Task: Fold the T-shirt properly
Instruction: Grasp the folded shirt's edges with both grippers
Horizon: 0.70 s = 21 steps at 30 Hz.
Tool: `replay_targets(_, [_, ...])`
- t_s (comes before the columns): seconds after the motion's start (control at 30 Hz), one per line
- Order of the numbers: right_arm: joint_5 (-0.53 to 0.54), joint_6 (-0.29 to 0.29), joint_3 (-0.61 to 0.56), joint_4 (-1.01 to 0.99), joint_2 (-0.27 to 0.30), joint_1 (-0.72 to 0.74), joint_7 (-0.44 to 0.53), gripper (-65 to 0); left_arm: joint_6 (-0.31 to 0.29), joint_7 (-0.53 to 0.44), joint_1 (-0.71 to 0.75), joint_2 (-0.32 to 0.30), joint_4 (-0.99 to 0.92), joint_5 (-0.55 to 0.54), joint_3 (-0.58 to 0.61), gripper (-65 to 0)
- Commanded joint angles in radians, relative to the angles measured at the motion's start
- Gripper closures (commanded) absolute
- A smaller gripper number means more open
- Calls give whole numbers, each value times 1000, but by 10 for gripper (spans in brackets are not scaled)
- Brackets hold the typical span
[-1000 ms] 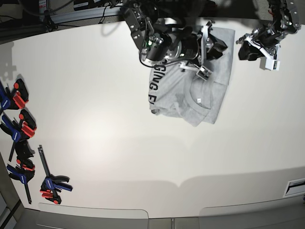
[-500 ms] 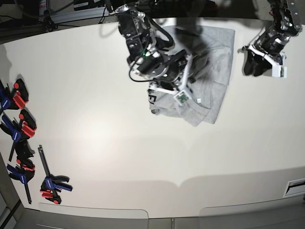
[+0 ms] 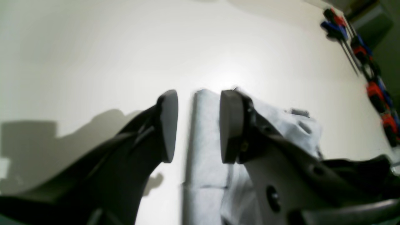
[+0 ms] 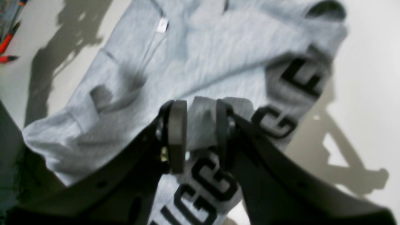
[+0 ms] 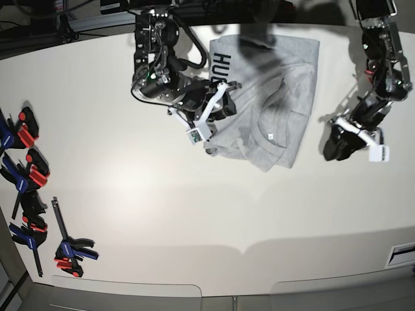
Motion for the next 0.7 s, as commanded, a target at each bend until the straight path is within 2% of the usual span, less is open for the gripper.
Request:
replay_targets(0.0, [17, 18, -3, 19, -7, 2, 16, -149, -6, -19, -39, -8, -22, -23, 34, -209])
replay_targets(0.17, [2, 20, -2, 19, -7, -19, 16, -149, -6, 20, -219, 1, -237, -24, 223, -209])
replay_targets(0.3, [2, 20, -2, 19, -7, -19, 19, -149, -6, 63, -359, 23, -409, -23, 328, -209])
replay_targets(0.47, [2, 20, -2, 19, -7, -19, 20, -149, -6, 59, -463, 36, -584, 26, 377, -209])
replay_targets(0.6, [2, 20, -2, 19, -7, -19, 24, -149, -8, 83, -478, 35, -631, 19, 377, -208])
replay_targets(0.67, [2, 20, -2, 19, -7, -18, 31, -149, -43, 122, -477, 35, -631, -15, 377, -183])
